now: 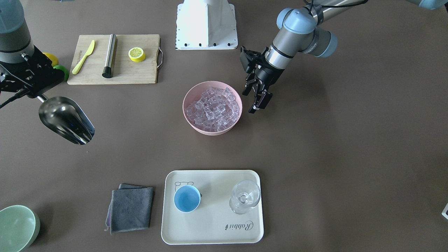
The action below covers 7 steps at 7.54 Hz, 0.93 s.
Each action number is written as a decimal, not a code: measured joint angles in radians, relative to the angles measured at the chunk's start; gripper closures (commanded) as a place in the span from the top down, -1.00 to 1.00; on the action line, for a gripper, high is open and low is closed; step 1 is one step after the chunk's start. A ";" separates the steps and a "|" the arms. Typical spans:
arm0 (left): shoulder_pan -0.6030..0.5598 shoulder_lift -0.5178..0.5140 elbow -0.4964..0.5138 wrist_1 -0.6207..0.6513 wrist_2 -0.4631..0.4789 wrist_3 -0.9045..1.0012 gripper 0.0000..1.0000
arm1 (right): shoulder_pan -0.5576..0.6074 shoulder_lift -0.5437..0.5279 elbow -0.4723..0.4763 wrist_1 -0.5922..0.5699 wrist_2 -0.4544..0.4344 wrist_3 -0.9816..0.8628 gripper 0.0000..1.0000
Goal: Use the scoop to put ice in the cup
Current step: 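Swing the scoop with the right arm over the pink bowl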
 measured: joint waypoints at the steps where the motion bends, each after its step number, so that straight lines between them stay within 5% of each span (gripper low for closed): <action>1: 0.000 0.001 0.004 -0.015 0.001 0.000 0.97 | -0.001 0.018 -0.024 -0.004 -0.007 0.000 -1.00; 7: 0.003 0.002 0.050 -0.088 0.001 0.000 0.97 | -0.143 0.239 -0.032 -0.153 -0.045 0.062 -1.00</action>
